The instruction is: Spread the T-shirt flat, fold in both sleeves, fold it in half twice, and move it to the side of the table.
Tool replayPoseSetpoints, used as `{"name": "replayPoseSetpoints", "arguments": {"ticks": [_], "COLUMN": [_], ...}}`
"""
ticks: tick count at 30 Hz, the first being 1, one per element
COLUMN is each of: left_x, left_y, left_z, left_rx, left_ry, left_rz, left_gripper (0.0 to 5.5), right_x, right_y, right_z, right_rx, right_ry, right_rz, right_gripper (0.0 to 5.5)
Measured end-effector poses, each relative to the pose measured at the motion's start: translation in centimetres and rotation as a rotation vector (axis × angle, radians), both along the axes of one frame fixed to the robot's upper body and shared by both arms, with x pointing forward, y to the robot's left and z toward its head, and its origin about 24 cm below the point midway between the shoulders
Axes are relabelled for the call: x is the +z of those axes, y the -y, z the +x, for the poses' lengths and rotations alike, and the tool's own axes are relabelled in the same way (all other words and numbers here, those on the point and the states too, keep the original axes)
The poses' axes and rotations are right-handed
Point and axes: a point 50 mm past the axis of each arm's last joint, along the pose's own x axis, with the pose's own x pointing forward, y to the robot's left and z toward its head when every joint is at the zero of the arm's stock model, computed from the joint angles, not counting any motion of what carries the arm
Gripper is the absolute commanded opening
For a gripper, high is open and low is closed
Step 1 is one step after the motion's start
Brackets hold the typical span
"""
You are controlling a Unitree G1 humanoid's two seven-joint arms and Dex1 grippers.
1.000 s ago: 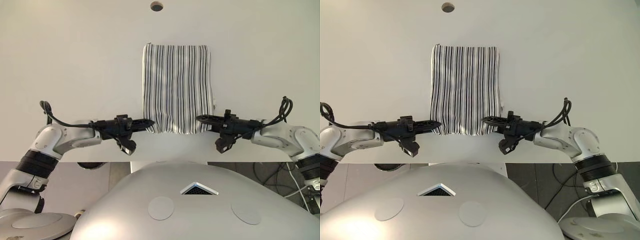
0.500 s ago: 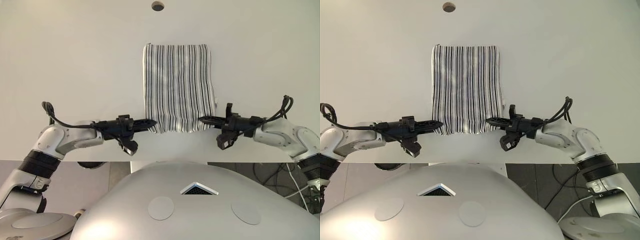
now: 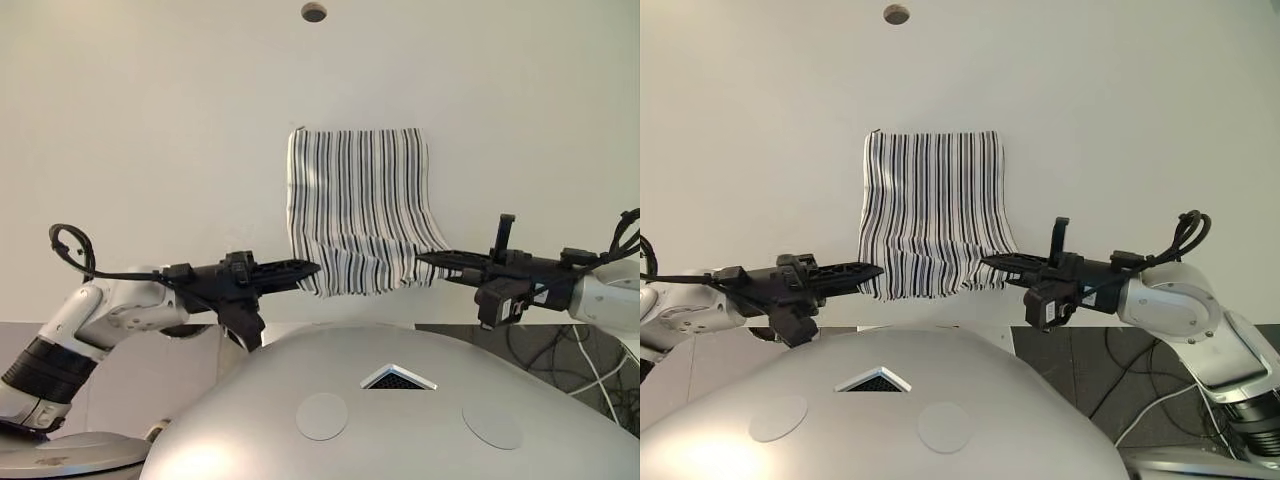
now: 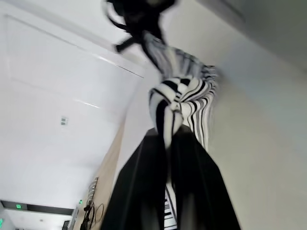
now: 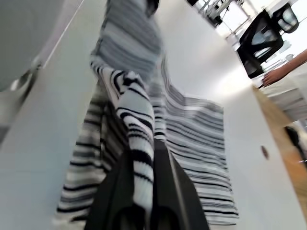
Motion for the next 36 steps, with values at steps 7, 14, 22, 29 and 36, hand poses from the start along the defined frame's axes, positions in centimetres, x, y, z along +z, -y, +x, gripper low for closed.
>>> {"name": "replayPoseSetpoints", "arguments": {"ticks": [7,14,22,29,36], "left_x": [1.5,-0.2,-2.9,-6.3,-6.9], "left_y": [-0.2,0.1,1.5,0.3,-0.5], "left_z": [2.4,6.4,10.8,13.4,14.9], "left_rx": [0.148,0.351,0.511,0.662,0.721], "left_ry": [-0.038,-0.031,-0.076,-0.186,-0.176], "left_rz": [-0.109,-0.127,-0.071,0.011,0.04], "left_gripper": [0.07,0.07,0.07,0.07,0.83], "right_x": [0.9,-0.1,-3.1,-5.0,-6.7], "right_y": [-0.1,-0.8,-2.2,-2.0,-0.7], "right_z": [3.5,8.7,14.0,16.7,17.9], "right_rx": [-0.101,-0.165,-0.16,-0.238,-0.354], "right_ry": [0.106,0.119,0.016,-0.023,-0.023], "right_rz": [0.024,0.045,-0.003,-0.007,-0.053], "right_gripper": [0.0,0.0,0.0,0.54,1.77]}}
